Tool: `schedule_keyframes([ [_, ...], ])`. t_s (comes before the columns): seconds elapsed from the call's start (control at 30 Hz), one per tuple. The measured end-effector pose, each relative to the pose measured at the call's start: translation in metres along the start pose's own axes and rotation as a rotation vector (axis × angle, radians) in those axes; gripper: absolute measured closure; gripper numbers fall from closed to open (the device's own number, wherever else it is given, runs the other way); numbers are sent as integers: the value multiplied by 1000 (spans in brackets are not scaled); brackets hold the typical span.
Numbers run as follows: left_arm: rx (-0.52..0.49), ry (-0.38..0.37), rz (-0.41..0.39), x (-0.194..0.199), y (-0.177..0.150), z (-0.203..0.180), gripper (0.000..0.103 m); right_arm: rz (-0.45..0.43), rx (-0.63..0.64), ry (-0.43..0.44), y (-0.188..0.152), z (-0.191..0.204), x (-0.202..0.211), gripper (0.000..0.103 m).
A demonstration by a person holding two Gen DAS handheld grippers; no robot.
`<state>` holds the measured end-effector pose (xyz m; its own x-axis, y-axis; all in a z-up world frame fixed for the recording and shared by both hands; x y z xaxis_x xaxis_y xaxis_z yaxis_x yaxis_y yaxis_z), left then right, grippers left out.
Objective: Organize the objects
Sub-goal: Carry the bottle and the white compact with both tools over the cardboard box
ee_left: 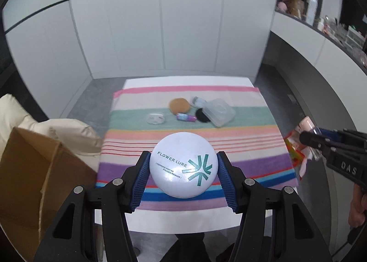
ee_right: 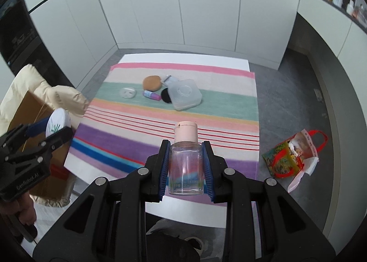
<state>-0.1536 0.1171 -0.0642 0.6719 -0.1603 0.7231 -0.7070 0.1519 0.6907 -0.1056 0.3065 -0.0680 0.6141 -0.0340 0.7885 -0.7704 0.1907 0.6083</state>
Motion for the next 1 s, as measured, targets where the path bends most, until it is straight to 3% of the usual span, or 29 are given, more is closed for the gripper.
schedule_keyframes([
  [0.17, 83, -10, -20, 16, 1, 20, 45, -55, 46, 29, 11, 24, 16, 75],
  [0.33, 89, -4, -52, 29, 0, 33, 45, -88, 66, 55, 20, 42, 27, 75],
  [1.0, 206, 88, -52, 36, -27, 116, 45, -69, 158, 133, 29, 123, -6, 75],
])
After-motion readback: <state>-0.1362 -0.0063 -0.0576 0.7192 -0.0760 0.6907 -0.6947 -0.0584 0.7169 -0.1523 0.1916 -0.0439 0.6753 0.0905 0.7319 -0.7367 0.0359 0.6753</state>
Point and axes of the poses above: each gripper's, at about its wrist camera, not at the fingertips, and x roughly against the way its jaws point, z to its left, y to its top, the point moved 7 cm from there along -x, roughly the way its jaws point, and after that the axes turned 4 degrees about -z, right-handed, at the moved point
